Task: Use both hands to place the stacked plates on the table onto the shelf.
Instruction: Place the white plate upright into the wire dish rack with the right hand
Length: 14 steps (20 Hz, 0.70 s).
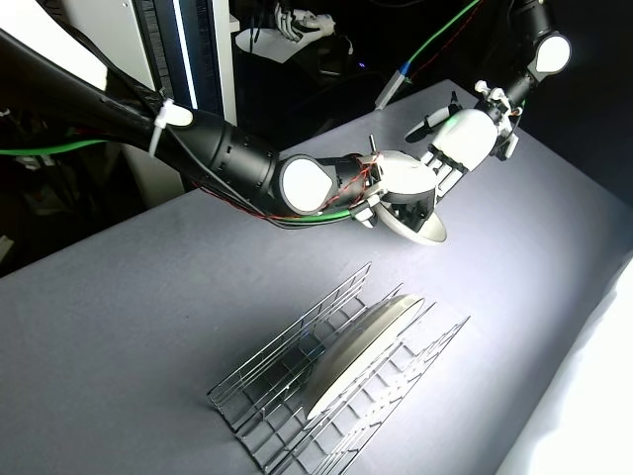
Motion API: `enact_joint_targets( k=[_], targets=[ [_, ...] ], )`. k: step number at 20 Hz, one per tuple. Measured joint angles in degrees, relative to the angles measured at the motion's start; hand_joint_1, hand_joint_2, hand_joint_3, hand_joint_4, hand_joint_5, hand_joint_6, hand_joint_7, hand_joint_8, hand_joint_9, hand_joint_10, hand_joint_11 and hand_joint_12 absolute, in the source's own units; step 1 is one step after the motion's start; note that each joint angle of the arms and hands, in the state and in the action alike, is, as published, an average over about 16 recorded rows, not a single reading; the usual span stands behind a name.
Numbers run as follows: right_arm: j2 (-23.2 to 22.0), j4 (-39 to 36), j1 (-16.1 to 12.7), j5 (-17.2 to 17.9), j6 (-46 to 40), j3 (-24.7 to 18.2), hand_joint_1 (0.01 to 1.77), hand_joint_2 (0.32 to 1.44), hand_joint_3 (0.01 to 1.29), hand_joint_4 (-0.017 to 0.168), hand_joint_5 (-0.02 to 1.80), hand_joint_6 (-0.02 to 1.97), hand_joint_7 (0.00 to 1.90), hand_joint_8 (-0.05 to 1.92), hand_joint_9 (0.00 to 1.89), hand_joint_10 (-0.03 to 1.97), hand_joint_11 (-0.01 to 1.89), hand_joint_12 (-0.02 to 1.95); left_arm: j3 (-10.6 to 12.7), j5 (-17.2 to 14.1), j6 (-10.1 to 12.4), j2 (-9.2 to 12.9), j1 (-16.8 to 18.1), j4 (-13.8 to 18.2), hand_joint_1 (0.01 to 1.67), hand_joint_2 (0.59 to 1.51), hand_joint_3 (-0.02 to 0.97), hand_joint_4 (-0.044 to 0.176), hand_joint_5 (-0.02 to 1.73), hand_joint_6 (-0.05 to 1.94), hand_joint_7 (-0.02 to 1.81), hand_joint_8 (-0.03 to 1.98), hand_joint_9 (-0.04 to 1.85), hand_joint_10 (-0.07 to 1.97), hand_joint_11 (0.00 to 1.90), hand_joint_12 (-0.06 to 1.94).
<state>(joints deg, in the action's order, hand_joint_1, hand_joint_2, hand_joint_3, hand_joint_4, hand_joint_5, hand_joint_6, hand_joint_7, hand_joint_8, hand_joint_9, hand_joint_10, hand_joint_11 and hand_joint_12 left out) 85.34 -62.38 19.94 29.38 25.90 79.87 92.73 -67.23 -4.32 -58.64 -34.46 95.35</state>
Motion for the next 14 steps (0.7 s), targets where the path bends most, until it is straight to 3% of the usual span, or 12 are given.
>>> enact_joint_targets(
  k=[7, 14],
  targets=[
    [-4.16, 6.06, -0.61, -0.13, 0.06, -4.24, 1.25, 0.89, 0.01, -0.006, 0.95, 0.58, 1.19, 0.20, 1.12, 0.82, 0.96, 0.95, -6.58, 1.68, 1.12, 5.91, 3.84, -0.66, 0.01, 1.101, 0.020, 0.000, 0.00, 0.00, 0.02, 0.01, 0.02, 0.01, 0.02, 0.00],
    [-7.74, 17.05, -1.93, 0.93, -0.14, -8.67, 1.31, 0.90, 0.01, -0.004, 1.00, 0.76, 1.19, 0.45, 1.10, 0.86, 0.93, 0.95, -11.99, 4.15, 3.36, 12.14, 6.56, -1.36, 0.01, 1.093, 0.021, 0.001, 0.00, 0.00, 0.01, 0.01, 0.02, 0.01, 0.02, 0.00]
  ],
)
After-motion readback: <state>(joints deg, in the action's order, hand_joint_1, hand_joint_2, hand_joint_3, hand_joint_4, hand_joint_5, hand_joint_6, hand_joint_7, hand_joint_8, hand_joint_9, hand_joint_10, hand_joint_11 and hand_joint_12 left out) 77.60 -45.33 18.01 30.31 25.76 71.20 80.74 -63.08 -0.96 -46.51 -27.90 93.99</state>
